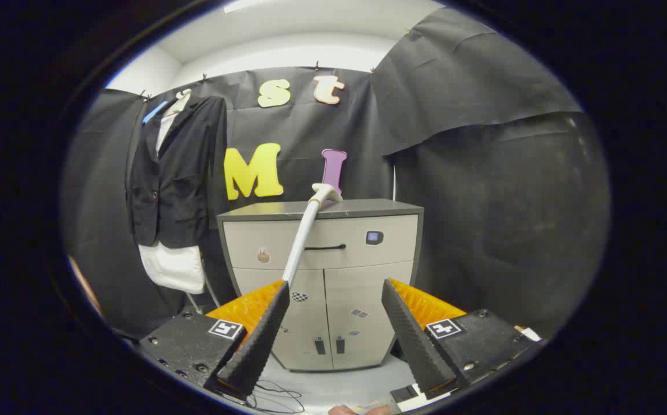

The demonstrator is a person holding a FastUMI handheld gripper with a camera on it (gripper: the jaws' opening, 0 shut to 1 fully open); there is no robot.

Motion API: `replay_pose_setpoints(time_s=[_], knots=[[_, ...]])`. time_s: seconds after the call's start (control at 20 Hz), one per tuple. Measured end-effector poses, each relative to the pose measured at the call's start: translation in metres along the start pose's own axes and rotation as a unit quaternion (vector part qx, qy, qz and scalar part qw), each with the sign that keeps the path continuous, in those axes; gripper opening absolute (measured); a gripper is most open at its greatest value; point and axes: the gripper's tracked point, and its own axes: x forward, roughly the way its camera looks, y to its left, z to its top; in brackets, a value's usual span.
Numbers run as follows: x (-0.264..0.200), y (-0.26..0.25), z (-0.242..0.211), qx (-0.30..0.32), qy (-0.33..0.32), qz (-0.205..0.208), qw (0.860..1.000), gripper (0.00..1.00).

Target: Iron the clothes twice with a garment steamer, once on the left side and once on the right side.

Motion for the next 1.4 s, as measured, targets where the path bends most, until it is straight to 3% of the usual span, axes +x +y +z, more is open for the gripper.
replay_pose_setpoints(time_s=[0.7, 1.4], knots=[[0.001, 0.022, 0.015, 0.000, -0.003, 0.035, 0.999, 1.00], [0.004, 0.026, 0.029, -0.011, -0.010, 0.022, 1.000, 1.00]])
